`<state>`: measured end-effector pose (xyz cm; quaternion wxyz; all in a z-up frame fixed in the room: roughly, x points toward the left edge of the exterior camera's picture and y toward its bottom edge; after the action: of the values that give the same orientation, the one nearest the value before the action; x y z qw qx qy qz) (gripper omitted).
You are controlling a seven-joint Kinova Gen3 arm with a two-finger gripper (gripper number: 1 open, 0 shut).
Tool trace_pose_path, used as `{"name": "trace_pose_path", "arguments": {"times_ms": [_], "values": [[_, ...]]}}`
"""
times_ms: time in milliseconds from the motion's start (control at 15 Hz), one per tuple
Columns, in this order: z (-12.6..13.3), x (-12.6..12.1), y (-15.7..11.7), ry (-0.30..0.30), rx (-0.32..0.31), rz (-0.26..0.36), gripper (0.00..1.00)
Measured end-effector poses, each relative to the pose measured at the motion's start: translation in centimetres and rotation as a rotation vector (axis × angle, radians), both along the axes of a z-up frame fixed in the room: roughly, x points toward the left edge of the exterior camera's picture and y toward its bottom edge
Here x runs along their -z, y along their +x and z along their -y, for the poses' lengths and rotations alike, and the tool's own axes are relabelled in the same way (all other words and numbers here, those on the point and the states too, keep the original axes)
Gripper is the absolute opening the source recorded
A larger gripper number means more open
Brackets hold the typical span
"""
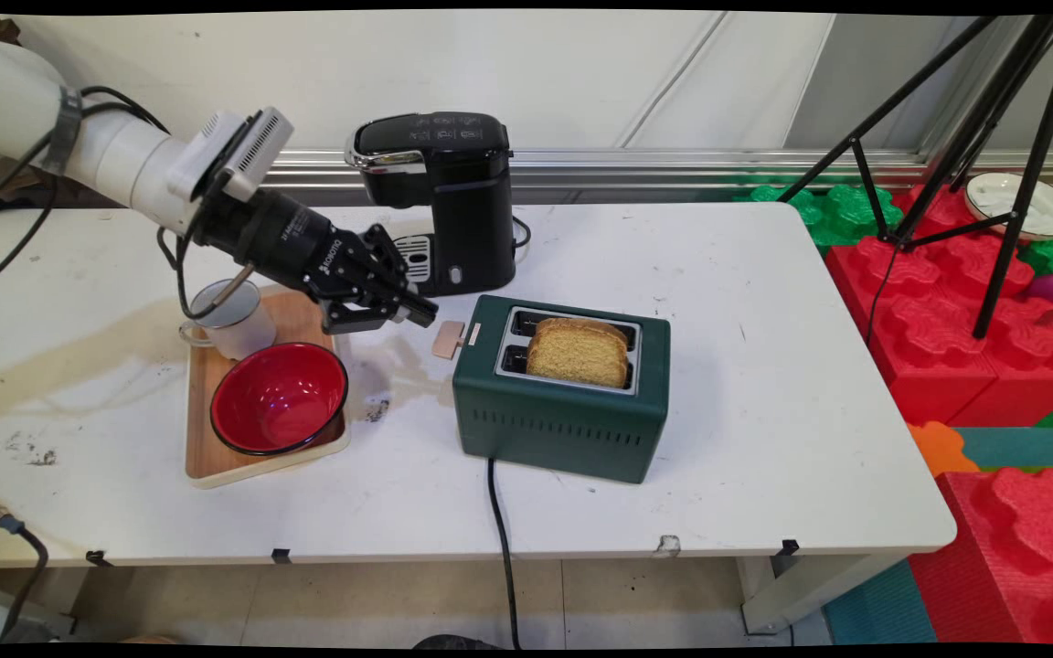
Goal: Press the toaster switch
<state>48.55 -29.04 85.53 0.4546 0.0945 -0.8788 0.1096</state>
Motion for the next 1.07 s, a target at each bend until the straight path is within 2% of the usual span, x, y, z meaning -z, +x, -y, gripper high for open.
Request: {"name": "trace_pose_path", "arguments": {"times_ms": [1067], "values": [[1.5, 3.3, -1.4, 0.042, -0.026, 0.028, 0.0]]}}
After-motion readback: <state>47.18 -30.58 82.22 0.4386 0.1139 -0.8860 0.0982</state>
